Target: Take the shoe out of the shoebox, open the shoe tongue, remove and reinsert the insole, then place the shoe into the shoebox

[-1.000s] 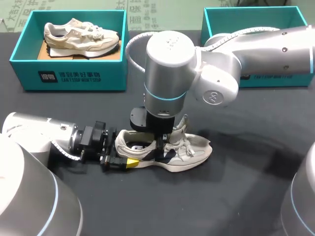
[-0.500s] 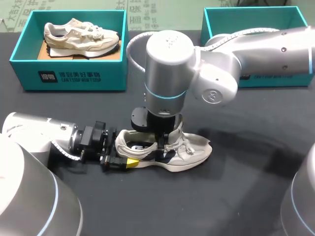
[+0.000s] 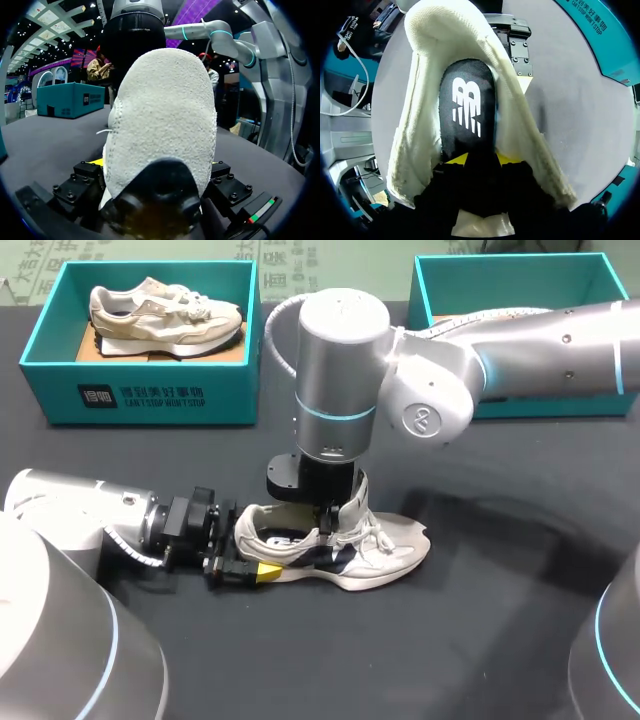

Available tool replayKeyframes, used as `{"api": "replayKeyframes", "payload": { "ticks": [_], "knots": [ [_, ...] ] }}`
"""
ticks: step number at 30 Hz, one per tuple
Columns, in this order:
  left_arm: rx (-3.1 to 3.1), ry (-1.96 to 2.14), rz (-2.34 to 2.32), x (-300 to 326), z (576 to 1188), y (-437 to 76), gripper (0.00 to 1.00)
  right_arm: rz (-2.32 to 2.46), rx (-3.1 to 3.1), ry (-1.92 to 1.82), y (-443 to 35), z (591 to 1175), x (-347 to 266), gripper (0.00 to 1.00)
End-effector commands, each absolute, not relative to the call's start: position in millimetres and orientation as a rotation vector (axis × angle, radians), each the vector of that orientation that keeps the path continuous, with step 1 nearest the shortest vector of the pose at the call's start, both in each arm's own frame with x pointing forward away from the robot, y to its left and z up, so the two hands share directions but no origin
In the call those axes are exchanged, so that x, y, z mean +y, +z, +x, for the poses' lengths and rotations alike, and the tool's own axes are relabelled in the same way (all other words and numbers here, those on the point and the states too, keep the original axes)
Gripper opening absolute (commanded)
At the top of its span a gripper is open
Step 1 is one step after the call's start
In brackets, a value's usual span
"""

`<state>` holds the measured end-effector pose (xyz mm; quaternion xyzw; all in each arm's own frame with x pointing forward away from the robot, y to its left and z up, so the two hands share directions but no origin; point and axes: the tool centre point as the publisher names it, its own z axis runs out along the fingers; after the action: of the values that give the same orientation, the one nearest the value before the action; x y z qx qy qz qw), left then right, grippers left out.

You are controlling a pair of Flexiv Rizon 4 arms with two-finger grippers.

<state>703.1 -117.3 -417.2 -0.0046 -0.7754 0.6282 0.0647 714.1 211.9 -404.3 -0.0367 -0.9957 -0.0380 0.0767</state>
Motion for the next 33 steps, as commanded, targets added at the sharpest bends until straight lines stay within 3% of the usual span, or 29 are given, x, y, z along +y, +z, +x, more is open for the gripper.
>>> {"api": "replayKeyframes", "payload": {
  "ticks": [1,7,9,33],
  "knots": [
    [-2.342,1.896,-0.012,-117.6,702.2,-417.4,0.0,-0.123,-2.966,-0.111,-435.3,695.7,215.8,0.27],
    [-2.342,1.896,-0.012,-117.6,702.2,-417.4,0.0,-0.145,-2.941,-0.112,-439.3,684.1,215.3,0.15],
    [-2.342,1.896,-0.012,-117.6,702.2,-417.4,0.0,-0.151,-2.933,-0.117,-440.2,683.4,214.9,0.0],
    [-2.342,1.896,-0.012,-117.6,702.2,-417.4,0.0,0.053,-2.938,-0.531,-378.6,692.6,197.5,0.0]
  ]
}}
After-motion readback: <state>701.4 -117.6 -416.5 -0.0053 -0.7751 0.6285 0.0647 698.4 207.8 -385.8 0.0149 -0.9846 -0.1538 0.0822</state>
